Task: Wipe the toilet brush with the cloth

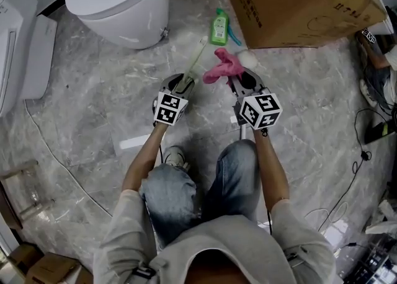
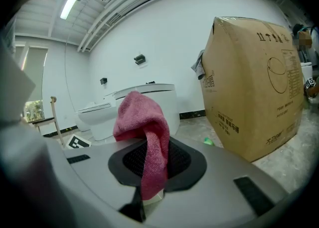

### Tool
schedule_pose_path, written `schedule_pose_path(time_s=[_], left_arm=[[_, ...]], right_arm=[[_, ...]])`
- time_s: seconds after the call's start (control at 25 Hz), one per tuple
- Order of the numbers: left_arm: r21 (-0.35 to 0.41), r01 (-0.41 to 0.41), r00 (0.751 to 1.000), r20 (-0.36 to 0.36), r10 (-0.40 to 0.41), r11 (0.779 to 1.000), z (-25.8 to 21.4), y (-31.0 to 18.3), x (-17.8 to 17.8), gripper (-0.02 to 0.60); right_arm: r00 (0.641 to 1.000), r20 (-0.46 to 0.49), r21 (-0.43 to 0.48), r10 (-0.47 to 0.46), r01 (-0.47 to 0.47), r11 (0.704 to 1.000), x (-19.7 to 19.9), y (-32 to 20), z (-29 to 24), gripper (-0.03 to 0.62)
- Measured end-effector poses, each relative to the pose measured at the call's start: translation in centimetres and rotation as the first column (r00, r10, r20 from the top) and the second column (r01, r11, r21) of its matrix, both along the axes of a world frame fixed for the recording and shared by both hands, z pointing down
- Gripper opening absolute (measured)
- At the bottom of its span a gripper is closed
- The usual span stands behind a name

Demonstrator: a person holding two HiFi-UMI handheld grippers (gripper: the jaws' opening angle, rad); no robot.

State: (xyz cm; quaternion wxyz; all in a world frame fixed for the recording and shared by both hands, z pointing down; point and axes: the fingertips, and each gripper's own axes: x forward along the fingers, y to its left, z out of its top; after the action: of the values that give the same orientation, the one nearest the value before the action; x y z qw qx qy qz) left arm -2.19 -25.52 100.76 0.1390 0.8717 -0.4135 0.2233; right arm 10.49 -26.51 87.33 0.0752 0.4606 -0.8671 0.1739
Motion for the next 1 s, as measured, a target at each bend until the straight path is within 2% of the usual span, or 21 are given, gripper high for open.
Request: schedule_pose_path(time_s=[0.08, 0.32, 0.6, 1.0], left_arm=[[0.008, 0.000, 1.000, 0.014, 0.000, 1.000, 0.2, 0.2, -0.1, 0.140], [0.021, 0.007, 0.998, 0.056, -0.008, 1.000, 0.4, 0.5, -0.5, 0.081], [0.029, -0.004, 0.998, 0.069, 0.002, 1.000, 0.4, 0.3, -0.5, 0.077], [0.015, -0.008, 0.998, 0.066, 0.007, 1.000, 0.9, 0.3, -0.5, 0.077]], right_arm=[[1.000, 0.001, 0.004, -0.004, 0.004, 1.000, -0.2, 0.0, -0.2, 0.065], [1.000, -0.005, 0.010, -0.025, 0.025, 1.000, -1.0, 0.0, -0.6, 0.066], [0.999, 0.009, 0.046, -0.032, 0.031, 0.998, -1.4, -0.5, -2.7, 0.066], [0.998, 0.026, 0.110, -0.049, 0.046, 0.993, -3.4, -4.0, -7.0, 0.066]])
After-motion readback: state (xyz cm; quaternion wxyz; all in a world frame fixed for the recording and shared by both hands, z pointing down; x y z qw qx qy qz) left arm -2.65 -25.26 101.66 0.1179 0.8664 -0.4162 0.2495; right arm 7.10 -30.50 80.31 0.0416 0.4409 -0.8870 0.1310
